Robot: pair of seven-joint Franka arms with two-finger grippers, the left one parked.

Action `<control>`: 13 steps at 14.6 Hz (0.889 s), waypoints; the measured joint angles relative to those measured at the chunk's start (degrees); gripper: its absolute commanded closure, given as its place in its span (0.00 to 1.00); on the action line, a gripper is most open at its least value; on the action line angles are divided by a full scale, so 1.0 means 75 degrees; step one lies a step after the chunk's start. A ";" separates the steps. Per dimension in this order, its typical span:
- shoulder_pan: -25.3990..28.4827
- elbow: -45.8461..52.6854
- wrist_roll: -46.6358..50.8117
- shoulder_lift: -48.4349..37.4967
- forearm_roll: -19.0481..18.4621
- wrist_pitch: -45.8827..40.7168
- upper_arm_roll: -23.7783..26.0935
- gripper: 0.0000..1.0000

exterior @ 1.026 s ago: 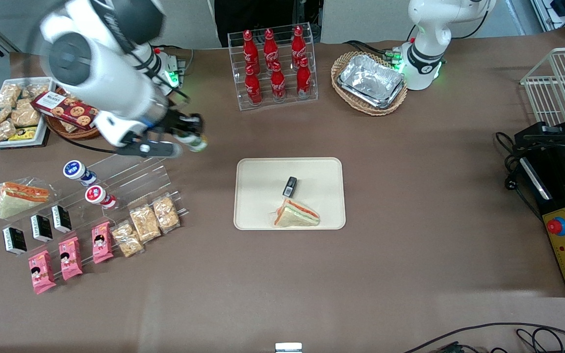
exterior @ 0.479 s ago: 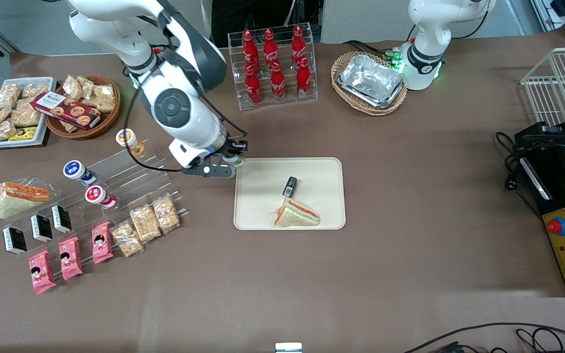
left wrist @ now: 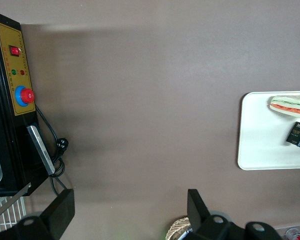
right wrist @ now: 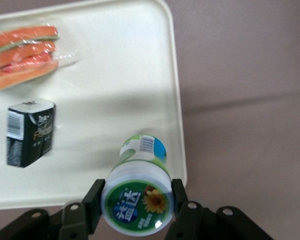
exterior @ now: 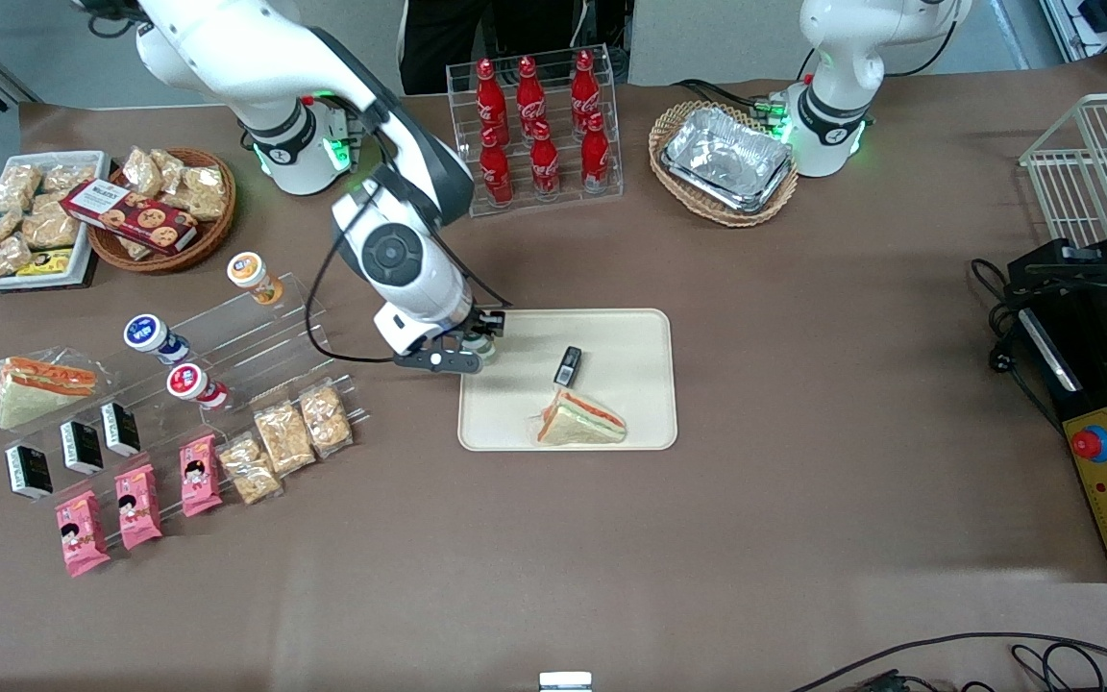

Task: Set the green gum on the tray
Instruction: 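Lower the bottle onto the tray beside the black box and open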

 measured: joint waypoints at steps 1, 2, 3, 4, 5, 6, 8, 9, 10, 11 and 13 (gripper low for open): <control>0.0066 -0.0009 0.0082 0.0169 -0.0002 0.0178 0.0000 0.91; 0.0126 -0.0010 0.0138 0.0301 -0.0005 0.0296 0.0000 0.91; 0.0164 -0.0010 0.0162 0.0380 -0.0006 0.0335 0.0000 0.90; 0.0183 -0.0010 0.0172 0.0416 -0.0006 0.0346 0.0000 0.90; 0.0193 -0.0009 0.0179 0.0433 -0.0006 0.0350 0.0000 0.89; 0.0198 -0.0010 0.0183 0.0449 -0.0006 0.0374 0.0000 0.87; 0.0199 -0.0022 0.0190 0.0481 -0.0006 0.0459 0.0000 0.78; 0.0200 -0.0028 0.0193 0.0492 -0.0006 0.0496 0.0000 0.53; 0.0201 -0.0033 0.0196 0.0501 -0.0006 0.0519 0.0000 0.32; 0.0203 -0.0037 0.0226 0.0512 -0.0006 0.0531 0.0000 0.13; 0.0207 -0.0038 0.0373 0.0543 -0.0006 0.0551 0.0000 0.03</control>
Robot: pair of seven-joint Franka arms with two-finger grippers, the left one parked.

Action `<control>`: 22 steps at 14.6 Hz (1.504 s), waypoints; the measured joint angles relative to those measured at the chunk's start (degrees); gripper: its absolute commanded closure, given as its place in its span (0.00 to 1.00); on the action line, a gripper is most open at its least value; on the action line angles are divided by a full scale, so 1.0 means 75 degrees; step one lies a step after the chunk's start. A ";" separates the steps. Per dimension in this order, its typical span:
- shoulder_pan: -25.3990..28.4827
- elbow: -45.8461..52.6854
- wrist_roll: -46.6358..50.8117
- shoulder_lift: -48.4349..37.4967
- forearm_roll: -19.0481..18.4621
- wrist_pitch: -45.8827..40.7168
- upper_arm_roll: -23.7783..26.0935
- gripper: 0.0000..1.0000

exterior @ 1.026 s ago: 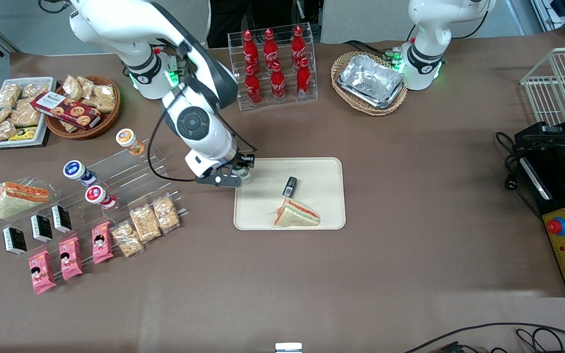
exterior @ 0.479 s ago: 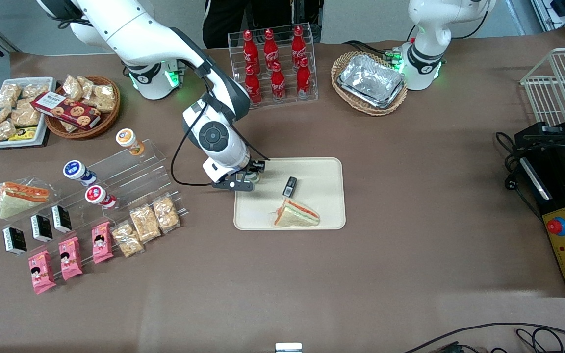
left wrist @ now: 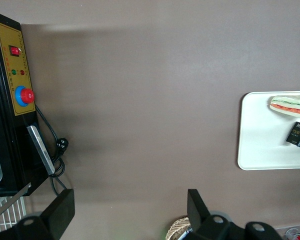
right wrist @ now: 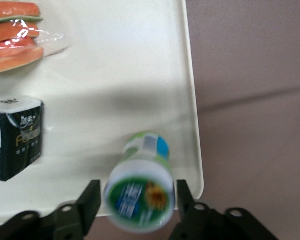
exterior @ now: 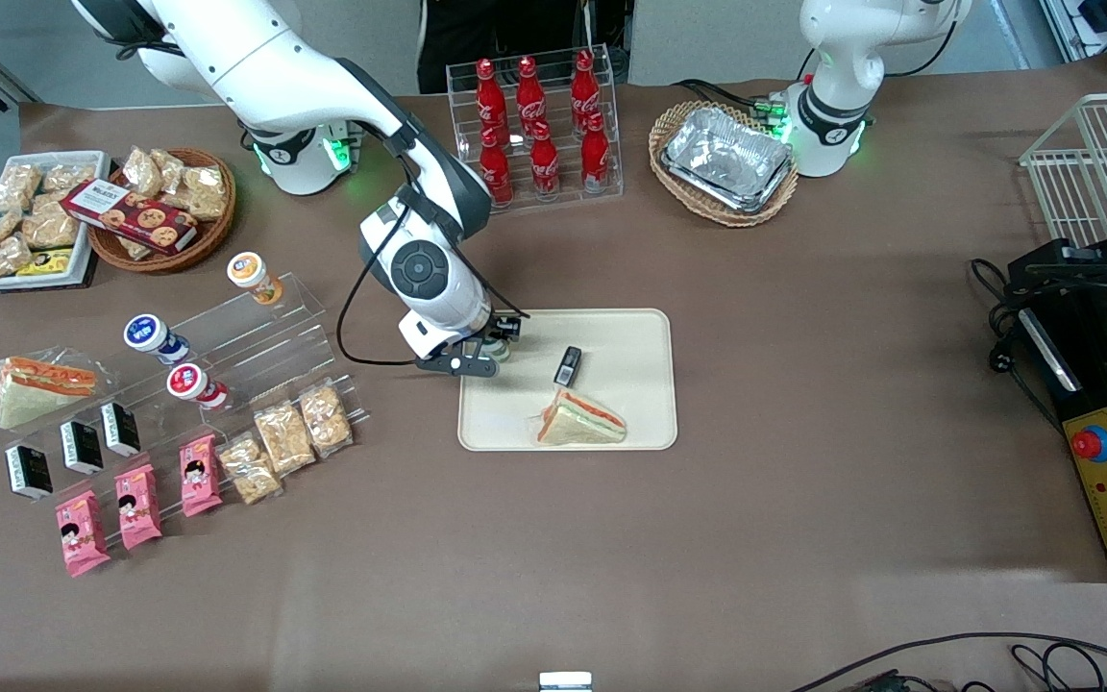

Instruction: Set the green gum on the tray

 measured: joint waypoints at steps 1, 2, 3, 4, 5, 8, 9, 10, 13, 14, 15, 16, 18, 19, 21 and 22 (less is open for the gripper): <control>0.0000 0.0000 0.0048 0.0004 0.0000 0.0009 0.0000 0.02; 0.0000 0.0001 0.0067 0.0003 0.0000 0.0016 -0.0005 0.02; -0.0003 0.0006 0.0076 -0.0002 0.0000 0.0019 -0.0020 0.01; -0.0021 0.0024 0.0076 -0.0022 -0.0001 0.0022 -0.0040 0.01; -0.0055 0.0043 0.0076 -0.0081 -0.0003 0.0016 -0.0075 0.01; -0.0363 0.0188 -0.0161 -0.0525 -0.0041 -0.0509 -0.0189 0.00; -0.0545 0.0282 -0.0408 -0.0726 -0.0046 -0.0820 -0.0213 0.00; -0.0743 0.0384 -0.0667 -0.0912 -0.0047 -0.1133 -0.0233 0.00; -0.1370 0.0823 -0.1575 -0.1333 -0.0051 -0.2162 -0.0261 0.00; -0.1578 0.1022 -0.1915 -0.1438 -0.0052 -0.2579 -0.0268 0.00; -0.1803 0.1245 -0.2249 -0.1537 -0.0053 -0.3020 -0.0275 0.00; -0.2035 0.1472 -0.2550 -0.1648 -0.0053 -0.3442 -0.0281 0.00; -0.2486 0.1841 -0.3148 -0.1896 -0.0053 -0.4087 -0.0289 0.00; -0.2698 0.1956 -0.3480 -0.2030 -0.0053 -0.4300 -0.0292 0.00; -0.3055 0.2130 -0.3928 -0.2281 -0.0053 -0.4707 -0.0299 0.00; -0.3203 0.2253 -0.4036 -0.2387 -0.0053 -0.4996 -0.0304 0.00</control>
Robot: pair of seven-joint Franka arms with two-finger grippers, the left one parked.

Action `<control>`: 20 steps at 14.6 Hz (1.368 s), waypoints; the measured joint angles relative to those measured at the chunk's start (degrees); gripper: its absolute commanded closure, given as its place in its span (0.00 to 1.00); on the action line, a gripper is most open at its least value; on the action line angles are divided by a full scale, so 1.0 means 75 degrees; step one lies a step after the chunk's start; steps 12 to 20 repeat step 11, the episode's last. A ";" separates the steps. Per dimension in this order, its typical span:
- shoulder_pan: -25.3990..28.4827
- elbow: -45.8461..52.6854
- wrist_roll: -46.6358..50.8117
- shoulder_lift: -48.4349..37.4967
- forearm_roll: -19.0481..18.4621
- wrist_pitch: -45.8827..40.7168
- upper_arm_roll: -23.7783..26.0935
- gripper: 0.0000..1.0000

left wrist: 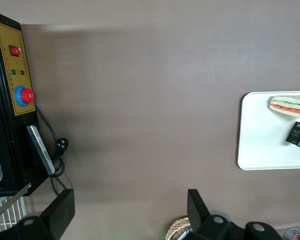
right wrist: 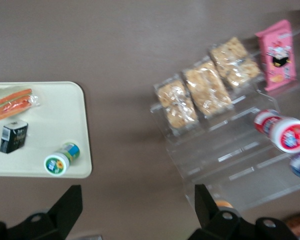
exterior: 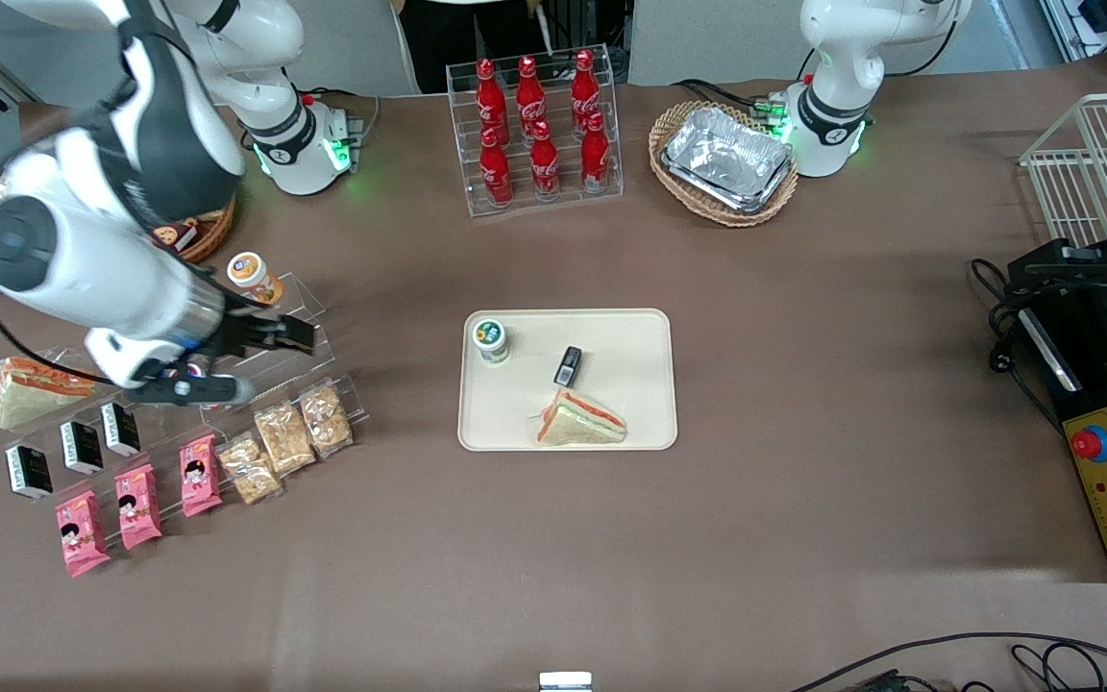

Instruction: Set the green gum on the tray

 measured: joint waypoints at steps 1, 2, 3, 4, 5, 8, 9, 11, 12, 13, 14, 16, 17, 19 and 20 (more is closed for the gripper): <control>-0.0106 0.0187 -0.0073 -0.0075 0.0000 -0.0308 -0.0035 0.00; -0.0162 0.0439 -0.0156 -0.0122 -0.0001 -0.0610 -0.0129 0.00; -0.0180 0.0684 -0.0255 -0.0145 -0.0002 -0.0868 -0.0289 0.00; -0.0189 0.0851 -0.0387 -0.0160 -0.0002 -0.1025 -0.0471 0.00; -0.0198 0.0935 -0.0538 -0.0165 -0.0002 -0.1083 -0.0642 0.00; -0.0216 0.1126 -0.0738 -0.0159 -0.0003 -0.1099 -0.1017 0.00; -0.0217 0.1222 -0.0823 -0.0159 -0.0004 -0.1119 -0.1143 0.00; -0.0221 0.1404 -0.1243 -0.0161 -0.0005 -0.1308 -0.1450 0.00; -0.0221 0.1404 -0.1243 -0.0161 -0.0005 -0.1308 -0.1450 0.00; -0.0221 0.1404 -0.1243 -0.0161 -0.0005 -0.1308 -0.1450 0.00; -0.0221 0.1404 -0.1243 -0.0161 -0.0005 -0.1308 -0.1450 0.00; -0.0221 0.1404 -0.1243 -0.0161 -0.0005 -0.1308 -0.1450 0.00; -0.0221 0.1404 -0.1243 -0.0161 -0.0005 -0.1308 -0.1450 0.00; -0.0221 0.1404 -0.1243 -0.0161 -0.0005 -0.1308 -0.1450 0.00; -0.0221 0.1404 -0.1243 -0.0161 -0.0005 -0.1308 -0.1450 0.00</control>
